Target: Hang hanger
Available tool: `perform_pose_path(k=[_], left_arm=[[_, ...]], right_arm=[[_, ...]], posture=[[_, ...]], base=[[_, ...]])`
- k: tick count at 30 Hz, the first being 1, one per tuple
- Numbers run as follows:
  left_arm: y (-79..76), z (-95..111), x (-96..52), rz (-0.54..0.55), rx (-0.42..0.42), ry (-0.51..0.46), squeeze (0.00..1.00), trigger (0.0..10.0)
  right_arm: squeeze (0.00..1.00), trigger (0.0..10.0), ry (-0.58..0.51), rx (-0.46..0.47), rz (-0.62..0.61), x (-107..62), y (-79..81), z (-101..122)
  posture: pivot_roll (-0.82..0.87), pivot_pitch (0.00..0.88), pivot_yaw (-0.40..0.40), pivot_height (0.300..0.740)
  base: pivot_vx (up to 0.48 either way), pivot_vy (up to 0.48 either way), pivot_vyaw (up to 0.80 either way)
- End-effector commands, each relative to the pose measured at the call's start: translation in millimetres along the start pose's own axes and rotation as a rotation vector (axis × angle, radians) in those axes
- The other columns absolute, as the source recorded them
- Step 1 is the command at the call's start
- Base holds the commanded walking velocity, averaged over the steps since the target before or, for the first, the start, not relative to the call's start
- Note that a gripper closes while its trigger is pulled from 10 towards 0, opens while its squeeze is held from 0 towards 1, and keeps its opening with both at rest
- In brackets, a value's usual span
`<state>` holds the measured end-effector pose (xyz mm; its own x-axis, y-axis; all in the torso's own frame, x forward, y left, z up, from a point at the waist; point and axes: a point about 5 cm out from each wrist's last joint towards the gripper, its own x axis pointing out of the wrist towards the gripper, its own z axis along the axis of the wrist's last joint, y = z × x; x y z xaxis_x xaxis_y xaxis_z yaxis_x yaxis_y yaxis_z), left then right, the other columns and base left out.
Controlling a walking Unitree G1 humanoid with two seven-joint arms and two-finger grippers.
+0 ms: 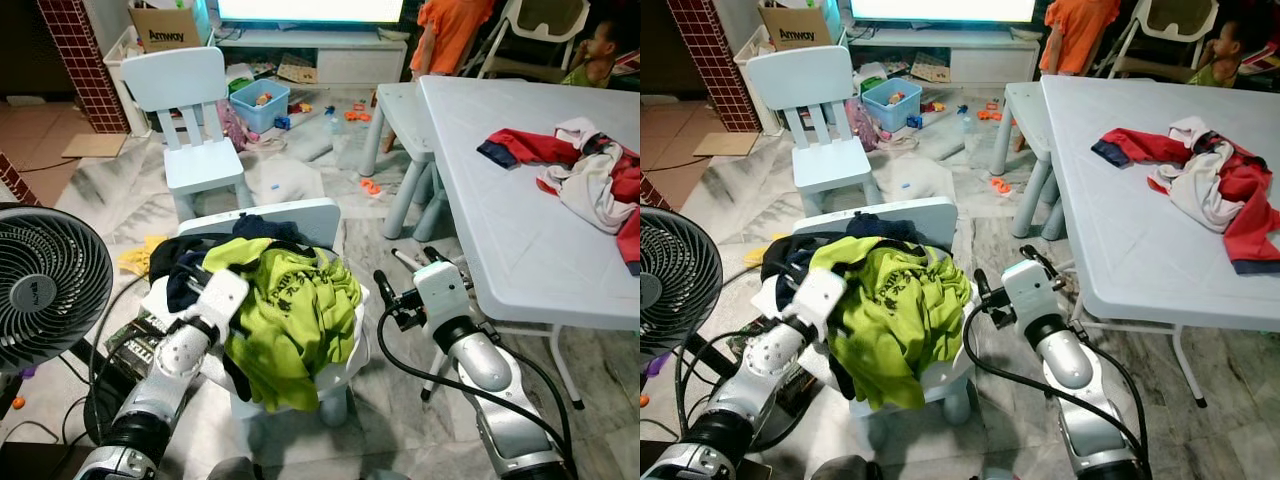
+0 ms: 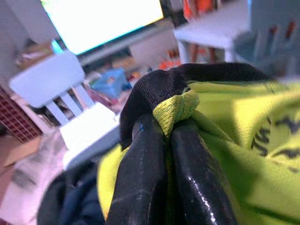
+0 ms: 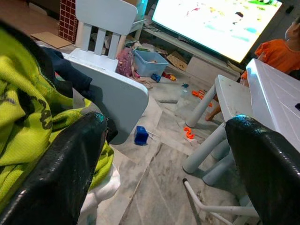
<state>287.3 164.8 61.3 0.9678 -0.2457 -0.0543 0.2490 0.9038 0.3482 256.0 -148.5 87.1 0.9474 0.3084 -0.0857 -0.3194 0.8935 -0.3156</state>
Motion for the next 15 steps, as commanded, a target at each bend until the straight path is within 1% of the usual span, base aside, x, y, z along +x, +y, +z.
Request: perform_pose_path(k=[1, 3, 5, 6, 9, 10, 11, 14, 15], left_arm=[[1.6, 6.0, -1.4, 0.029, -0.019, -0.032, 0.0, 0.0], [-8.4, 19.4, -4.8, 0.018, -0.049, -0.093, 0.0, 0.0], [-17.0, 28.6, -6.6, -0.004, -0.061, -0.124, 0.0, 0.0], [-17.0, 28.6, -6.6, -0.004, -0.061, -0.124, 0.0, 0.0], [-25.9, 37.3, -9.7, -0.039, -0.107, -0.106, 0.0, 0.0], [-25.9, 37.3, -9.7, -0.039, -0.107, -0.106, 0.0, 0.0], [-27.1, 37.3, -10.4, -0.05, -0.11, -0.09, 0.0, 0.0], [-30.8, 32.2, -14.9, -0.087, -0.142, 0.004, 0.0, 0.0], [-29.9, 28.2, -18.4, -0.083, -0.153, 0.055, 0.0, 0.0]], right_arm=[[0.0, 10.0, -0.001, -0.003, -0.01, -0.3, -1.2, -0.3], [0.0, 10.0, 0.001, 0.005, -0.011, 0.1, 0.8, -1.3], [0.0, 10.0, 0.0, 0.014, -0.012, 2.3, 2.1, -1.0], [0.0, 10.0, 0.0, 0.014, -0.012, 2.3, 2.1, -1.0], [0.0, 10.0, -0.002, 0.026, -0.028, 4.1, -1.2, 0.0], [0.0, 10.0, -0.002, 0.026, -0.028, 4.1, -1.2, 0.0], [0.0, 10.0, -0.002, 0.028, -0.034, 4.0, -2.7, -0.1], [0.0, 10.0, -0.003, 0.028, -0.048, 3.8, -6.1, 0.8], [0.0, 10.0, -0.003, 0.029, -0.051, 3.3, -6.6, 0.4]], posture=[[-0.05, 0.0, -0.017, 0.74], [-0.04, 0.0, -0.016, 0.74], [-0.03, 0.0, -0.015, 0.74], [-0.03, 0.0, -0.015, 0.74], [-0.01, 0.0, -0.017, 0.74], [-0.01, 0.0, -0.017, 0.74], [-0.01, 0.0, -0.017, 0.74], [0.0, 0.0, -0.015, 0.74], [0.01, 0.0, -0.011, 0.74]], base=[[0.0, 0.0, 0.0], [0.0, 0.0, 0.0], [0.0, 0.0, 0.0], [0.0, 0.0, 0.0], [0.0, 0.0, 0.0], [0.0, 0.0, 0.0], [0.0, 0.0, 0.0], [0.0, 0.0, 0.0], [0.0, 0.0, 0.0]])
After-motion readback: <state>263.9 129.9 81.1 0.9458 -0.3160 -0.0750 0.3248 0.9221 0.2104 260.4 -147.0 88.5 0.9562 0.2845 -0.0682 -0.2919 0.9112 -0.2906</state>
